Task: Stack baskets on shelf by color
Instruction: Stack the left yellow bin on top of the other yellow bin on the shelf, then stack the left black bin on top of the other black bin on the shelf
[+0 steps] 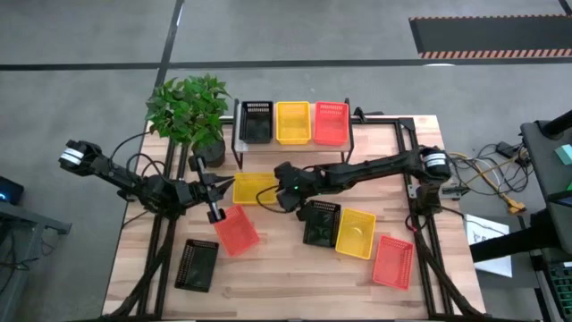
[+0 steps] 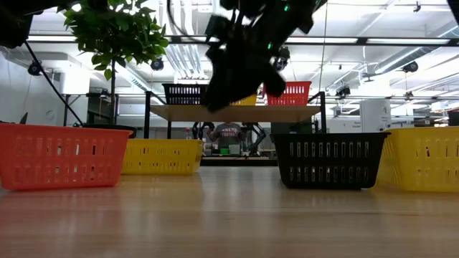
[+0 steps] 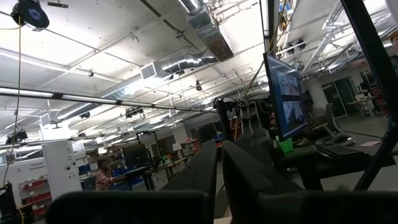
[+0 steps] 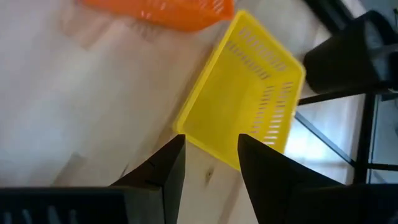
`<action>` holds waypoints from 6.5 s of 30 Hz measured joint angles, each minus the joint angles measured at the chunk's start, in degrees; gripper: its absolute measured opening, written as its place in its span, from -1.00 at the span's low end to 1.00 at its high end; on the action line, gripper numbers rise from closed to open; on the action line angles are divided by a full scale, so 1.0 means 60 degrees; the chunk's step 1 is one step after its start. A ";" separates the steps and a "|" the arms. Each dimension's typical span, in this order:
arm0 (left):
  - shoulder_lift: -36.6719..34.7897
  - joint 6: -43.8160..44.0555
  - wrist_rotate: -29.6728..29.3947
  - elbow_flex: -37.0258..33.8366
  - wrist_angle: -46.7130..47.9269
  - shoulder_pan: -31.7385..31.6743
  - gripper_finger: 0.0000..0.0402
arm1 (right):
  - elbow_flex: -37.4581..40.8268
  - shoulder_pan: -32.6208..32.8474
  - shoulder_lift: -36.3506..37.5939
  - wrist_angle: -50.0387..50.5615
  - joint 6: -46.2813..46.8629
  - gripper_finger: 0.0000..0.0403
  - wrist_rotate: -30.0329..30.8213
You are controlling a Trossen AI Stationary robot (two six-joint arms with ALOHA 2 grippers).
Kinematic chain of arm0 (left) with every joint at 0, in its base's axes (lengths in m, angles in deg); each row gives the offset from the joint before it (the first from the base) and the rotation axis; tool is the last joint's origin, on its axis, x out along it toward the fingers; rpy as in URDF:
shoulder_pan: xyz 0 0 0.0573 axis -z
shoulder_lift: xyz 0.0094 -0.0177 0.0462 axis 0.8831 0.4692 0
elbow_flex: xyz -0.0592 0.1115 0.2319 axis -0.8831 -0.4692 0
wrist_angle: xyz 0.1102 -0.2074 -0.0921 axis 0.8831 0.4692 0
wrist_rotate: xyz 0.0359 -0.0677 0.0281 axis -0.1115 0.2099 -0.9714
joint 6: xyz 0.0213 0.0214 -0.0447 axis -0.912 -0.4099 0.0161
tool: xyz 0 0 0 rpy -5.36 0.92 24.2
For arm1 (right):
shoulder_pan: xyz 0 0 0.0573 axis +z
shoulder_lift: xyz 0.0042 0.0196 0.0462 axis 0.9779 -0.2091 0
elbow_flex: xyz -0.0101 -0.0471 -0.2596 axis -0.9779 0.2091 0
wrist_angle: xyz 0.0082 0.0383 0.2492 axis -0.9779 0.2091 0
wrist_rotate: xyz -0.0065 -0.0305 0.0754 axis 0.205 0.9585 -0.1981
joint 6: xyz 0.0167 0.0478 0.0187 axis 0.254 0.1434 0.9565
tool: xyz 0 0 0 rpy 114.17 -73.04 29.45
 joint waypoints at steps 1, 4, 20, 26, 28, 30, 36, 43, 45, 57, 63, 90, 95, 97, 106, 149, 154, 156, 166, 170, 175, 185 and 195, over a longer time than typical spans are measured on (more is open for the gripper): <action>0.0000 0.0000 0.0000 0.0000 0.0000 0.0000 -0.95 | 0.0000 -0.0014 -0.0148 -0.0114 -0.0093 -0.29 0.0196; 0.0000 0.0000 0.0000 0.0000 0.0000 0.0000 -0.95 | 0.0000 -0.0051 -0.0519 -0.0486 -0.0446 -0.26 0.0908; 0.0033 -0.0026 -0.0004 -0.0018 0.0000 0.0007 -0.95 | -0.1286 -0.0141 -0.2433 -0.0407 -0.2156 -0.23 0.1180; 0.0036 -0.0026 -0.0004 -0.0034 -0.0001 0.0007 -0.95 | -0.2325 0.0010 -0.2873 0.0636 -0.2233 -0.43 0.1093; 0.0017 -0.0029 -0.0004 -0.0036 0.0000 0.0006 -0.95 | -0.2635 0.0106 -0.2916 0.1084 -0.1998 -0.57 0.0968; -0.0015 -0.0029 -0.0004 -0.0040 -0.0004 0.0004 -0.95 | -0.2981 0.0238 -0.2919 0.1522 -0.1520 -0.72 0.0699; -0.0102 -0.0033 -0.0004 -0.0040 -0.0010 0.0004 -0.95 | -0.4346 0.0872 -0.2919 0.3527 0.0519 -0.93 0.0489; -0.0091 -0.0029 -0.0004 -0.0040 -0.0007 -0.0004 -0.95 | -0.6369 0.1710 -0.2919 0.6202 0.3782 -0.94 0.0538; -0.0089 -0.0029 -0.0004 -0.0040 -0.0007 -0.0004 -0.95 | -0.6998 0.1892 -0.2919 0.7028 0.4677 -0.94 0.0648; -0.0036 -0.0018 -0.0004 -0.0058 -0.0006 0.0000 -0.95 | -0.9096 0.2835 -0.2203 0.9852 0.7523 -0.94 0.1359; -0.0036 -0.0015 -0.0004 -0.0062 -0.0011 0.0000 -0.95 | -0.9158 0.2900 -0.1321 0.9866 0.7531 -0.94 0.3153; -0.0018 -0.0018 -0.0004 -0.0069 -0.0004 0.0004 -0.95 | -0.9149 -0.1959 -0.1648 0.8278 0.3605 -0.94 0.3741; -0.0018 -0.0020 -0.0004 -0.0076 -0.0005 0.0004 -0.95 | -0.9129 -0.2035 -0.1743 0.8285 0.3587 -0.94 0.3521; -0.0018 -0.0018 -0.0004 -0.0080 -0.0004 -0.0002 -0.95 | -0.9129 -0.2035 -0.1743 0.8274 0.3654 -0.94 0.3322; -0.0018 -0.0015 -0.0004 -0.0080 -0.0004 -0.0004 -0.95 | -0.9122 -0.2039 -0.1931 0.8257 0.3897 -0.94 0.3224; -0.0018 -0.0006 -0.0004 -0.0087 0.0000 0.0007 -0.95 | -0.9231 -0.1786 -0.1781 0.8844 0.5225 -0.44 0.2847; -0.0018 -0.0022 -0.0005 -0.0086 -0.0004 0.0006 -0.95 | -0.9150 -0.0934 -0.1264 0.9620 0.6156 -0.51 0.2219; -0.0018 -0.0022 -0.0004 -0.0055 -0.0004 0.0004 -0.95 | -0.8916 -0.0330 -0.1110 0.9630 0.6390 -0.57 0.2211; 0.0153 0.0230 0.0022 -0.0023 0.0014 -0.0004 -0.95 | -0.4217 0.3279 0.0173 0.6408 0.7937 -0.82 0.5383; 0.0363 0.0470 0.0058 0.0098 0.0007 -0.0004 -0.95 | -0.1155 0.4236 0.0926 0.4148 0.7351 -0.84 0.7354; 0.0777 0.1224 0.0566 0.0259 -0.0008 -0.0003 -0.95 | 0.2082 0.4359 0.2436 0.1201 0.7168 -0.84 0.6642; 0.2007 0.3076 0.2036 0.0636 -0.0004 0.0000 -0.95 | 0.7636 0.3799 0.5403 -0.7464 0.4468 -0.84 0.3806; 0.3640 0.3742 0.2029 0.1509 -0.0231 0.0000 -0.95 | 0.9372 0.1758 0.7689 -1.0090 0.3510 -0.85 0.2893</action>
